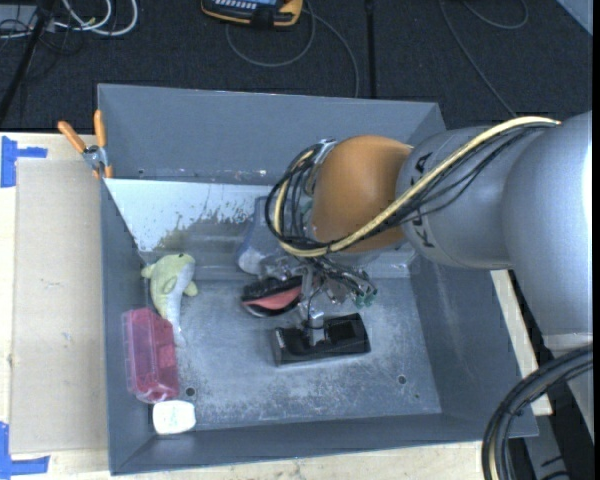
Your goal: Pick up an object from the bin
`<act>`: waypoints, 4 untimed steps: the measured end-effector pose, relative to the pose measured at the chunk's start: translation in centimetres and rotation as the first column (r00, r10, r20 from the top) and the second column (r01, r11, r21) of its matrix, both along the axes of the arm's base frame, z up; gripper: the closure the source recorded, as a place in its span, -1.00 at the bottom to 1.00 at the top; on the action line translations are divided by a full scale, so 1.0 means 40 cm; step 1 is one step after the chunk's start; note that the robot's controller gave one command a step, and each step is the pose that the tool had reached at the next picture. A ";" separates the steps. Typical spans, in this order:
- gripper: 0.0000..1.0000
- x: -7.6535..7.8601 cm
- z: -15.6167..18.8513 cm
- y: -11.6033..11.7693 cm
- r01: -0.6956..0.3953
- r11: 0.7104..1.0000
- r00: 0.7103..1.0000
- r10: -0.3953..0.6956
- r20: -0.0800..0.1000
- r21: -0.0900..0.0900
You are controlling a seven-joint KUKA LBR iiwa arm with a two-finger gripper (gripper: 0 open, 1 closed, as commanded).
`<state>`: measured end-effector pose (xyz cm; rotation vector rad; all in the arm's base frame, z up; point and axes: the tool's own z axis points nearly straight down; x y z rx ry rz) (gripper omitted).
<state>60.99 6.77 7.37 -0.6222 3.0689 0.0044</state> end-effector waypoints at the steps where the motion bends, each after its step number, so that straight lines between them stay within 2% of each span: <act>1: 1.00 -0.012 0.084 -0.079 -0.298 0.954 0.954 0.298 0.018 -0.002; 3: 1.00 -0.012 0.085 -0.080 -0.297 0.955 0.955 0.297 0.019 -0.002; 4: 1.00 -0.066 0.140 -0.040 -0.274 0.962 0.962 0.274 0.008 -0.003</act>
Offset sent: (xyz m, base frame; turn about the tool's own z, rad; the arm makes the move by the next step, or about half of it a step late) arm 0.0000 0.0000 0.0000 0.0000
